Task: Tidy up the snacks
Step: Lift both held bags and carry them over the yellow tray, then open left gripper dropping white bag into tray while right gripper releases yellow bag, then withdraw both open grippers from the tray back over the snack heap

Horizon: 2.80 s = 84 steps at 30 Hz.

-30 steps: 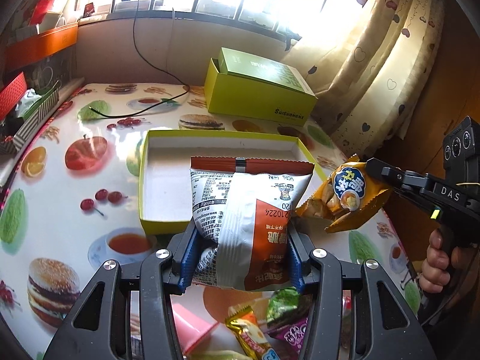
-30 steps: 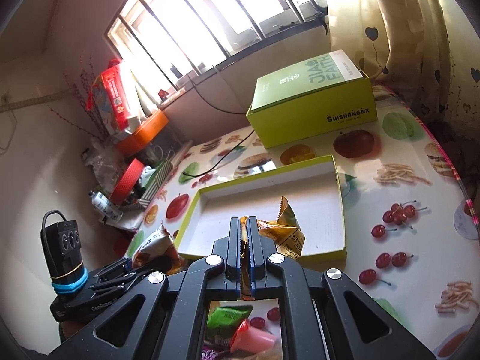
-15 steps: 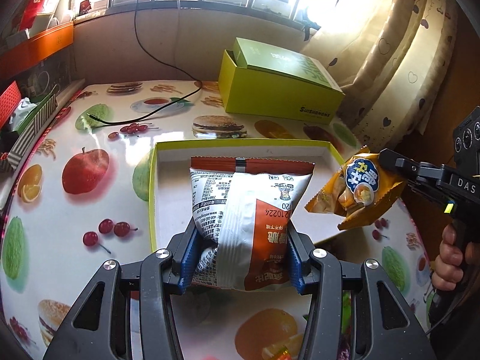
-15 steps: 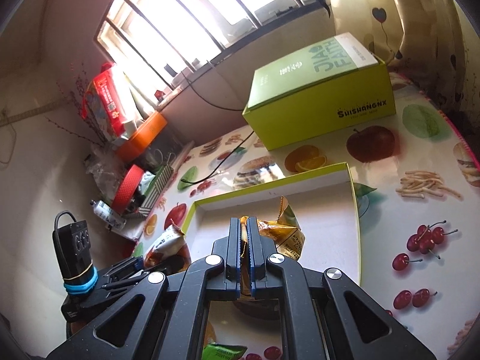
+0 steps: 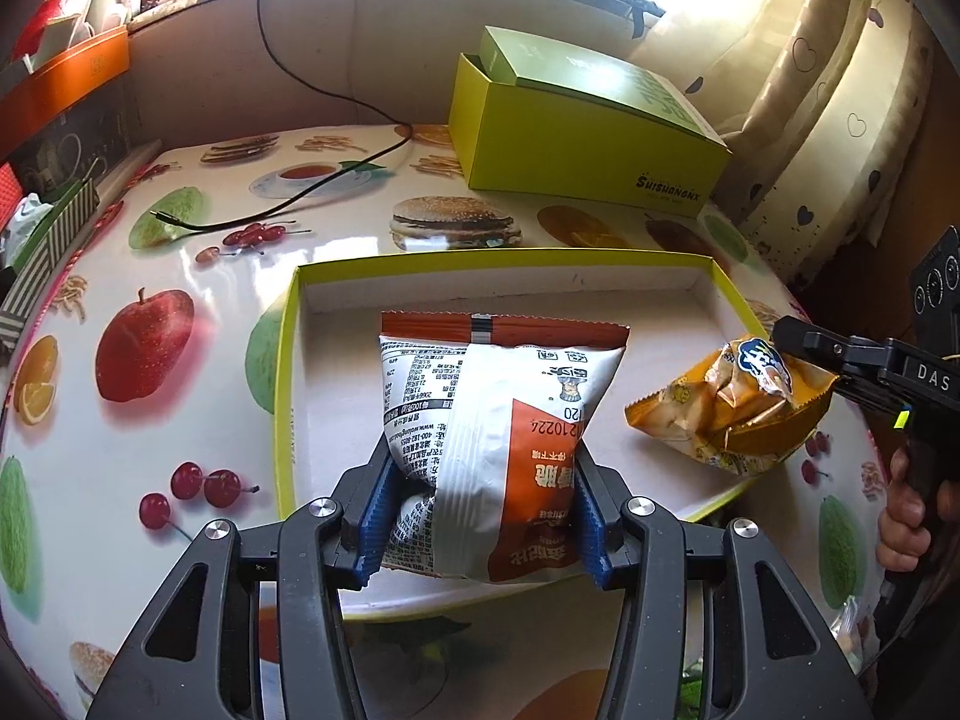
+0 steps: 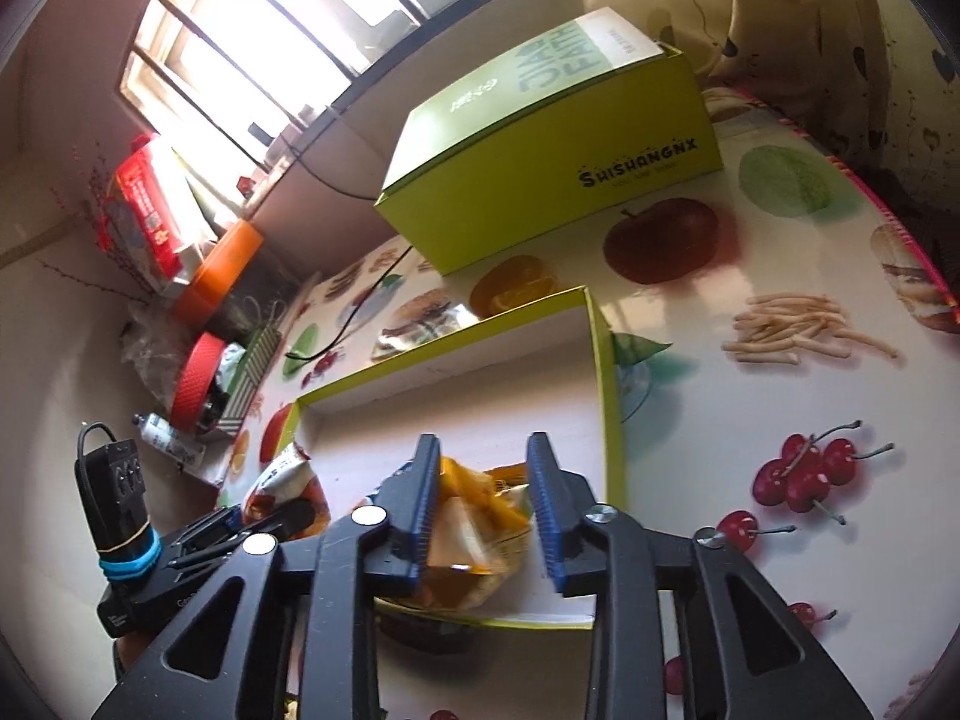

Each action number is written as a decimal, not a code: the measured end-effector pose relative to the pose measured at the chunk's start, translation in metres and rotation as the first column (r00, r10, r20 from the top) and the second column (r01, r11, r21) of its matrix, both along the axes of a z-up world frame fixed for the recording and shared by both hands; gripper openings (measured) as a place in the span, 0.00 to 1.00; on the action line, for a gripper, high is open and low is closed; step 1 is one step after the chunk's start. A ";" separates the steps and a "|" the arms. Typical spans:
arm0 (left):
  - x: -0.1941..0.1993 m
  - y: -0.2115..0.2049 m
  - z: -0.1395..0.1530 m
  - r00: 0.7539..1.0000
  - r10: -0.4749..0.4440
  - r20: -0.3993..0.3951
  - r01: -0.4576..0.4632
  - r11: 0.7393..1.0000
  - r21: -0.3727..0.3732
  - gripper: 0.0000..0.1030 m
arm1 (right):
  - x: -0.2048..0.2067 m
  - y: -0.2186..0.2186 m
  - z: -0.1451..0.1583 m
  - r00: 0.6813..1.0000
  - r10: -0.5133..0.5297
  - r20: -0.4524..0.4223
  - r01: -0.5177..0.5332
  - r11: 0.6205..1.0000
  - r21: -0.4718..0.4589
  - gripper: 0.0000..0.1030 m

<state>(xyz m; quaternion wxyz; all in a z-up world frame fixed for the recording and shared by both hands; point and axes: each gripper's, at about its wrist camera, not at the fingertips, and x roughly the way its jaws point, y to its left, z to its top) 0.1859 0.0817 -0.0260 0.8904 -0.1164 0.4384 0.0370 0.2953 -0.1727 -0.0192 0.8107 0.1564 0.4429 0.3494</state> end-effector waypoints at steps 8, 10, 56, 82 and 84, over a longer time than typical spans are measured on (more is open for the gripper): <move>-0.003 -0.001 0.008 0.999 -0.031 0.038 0.034 0.998 -0.058 0.52 | -0.026 -0.014 0.018 0.997 0.022 0.068 -0.020 0.999 -0.026 0.36; -0.004 -0.002 0.010 0.998 -0.041 0.055 0.045 0.996 -0.074 0.53 | -0.034 -0.017 0.018 0.997 0.033 0.074 -0.031 0.999 -0.026 0.36; -0.050 -0.020 0.041 0.992 -0.031 0.126 0.042 0.995 -0.088 0.51 | -0.104 0.018 0.023 0.984 0.130 0.121 -0.101 0.971 -0.217 0.51; -0.172 -0.045 0.038 0.983 0.004 0.185 0.008 0.998 -0.063 0.51 | -0.229 -0.016 0.025 0.947 0.171 0.272 -0.063 0.929 -0.364 0.55; -0.176 -0.046 0.037 0.983 0.005 0.185 0.007 0.998 -0.065 0.51 | -0.231 -0.017 0.025 0.948 0.170 0.269 -0.063 0.929 -0.364 0.55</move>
